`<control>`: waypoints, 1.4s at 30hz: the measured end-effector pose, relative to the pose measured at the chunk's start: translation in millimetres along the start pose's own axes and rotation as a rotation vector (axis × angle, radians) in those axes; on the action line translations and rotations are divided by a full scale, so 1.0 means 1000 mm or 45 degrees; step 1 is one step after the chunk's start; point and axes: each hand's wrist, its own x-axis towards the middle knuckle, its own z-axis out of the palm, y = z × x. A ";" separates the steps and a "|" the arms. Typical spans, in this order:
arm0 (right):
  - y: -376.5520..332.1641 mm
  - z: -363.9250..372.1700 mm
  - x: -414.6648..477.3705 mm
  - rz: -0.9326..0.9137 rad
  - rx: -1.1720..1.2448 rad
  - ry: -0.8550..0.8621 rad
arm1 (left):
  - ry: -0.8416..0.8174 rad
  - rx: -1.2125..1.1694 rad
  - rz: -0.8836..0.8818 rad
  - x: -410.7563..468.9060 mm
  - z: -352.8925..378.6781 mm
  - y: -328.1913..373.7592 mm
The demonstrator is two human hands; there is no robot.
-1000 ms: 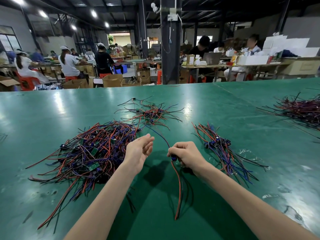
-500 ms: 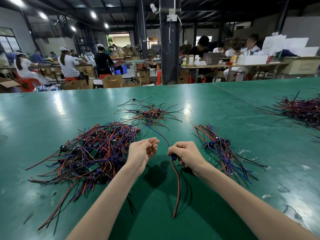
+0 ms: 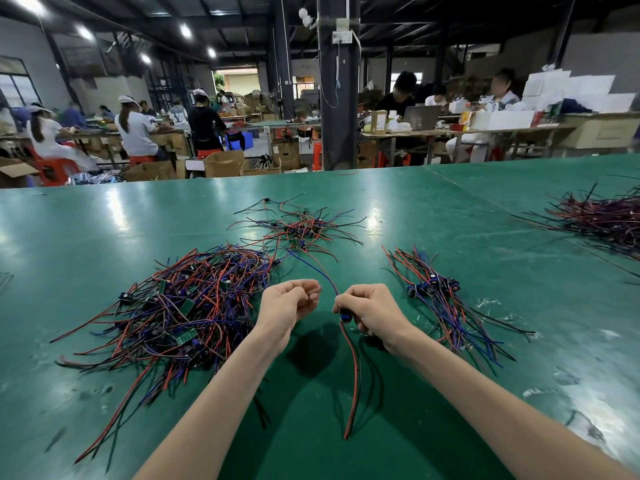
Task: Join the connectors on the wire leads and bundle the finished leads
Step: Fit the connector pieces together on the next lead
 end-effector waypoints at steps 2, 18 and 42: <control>0.000 0.000 0.000 -0.004 0.001 -0.001 | -0.016 -0.021 -0.012 -0.001 0.000 0.001; 0.000 0.000 0.000 -0.008 -0.003 0.011 | -0.072 0.107 -0.018 0.000 -0.001 -0.005; -0.003 0.004 -0.005 0.006 -0.080 -0.030 | -0.143 0.129 0.013 -0.002 0.003 -0.002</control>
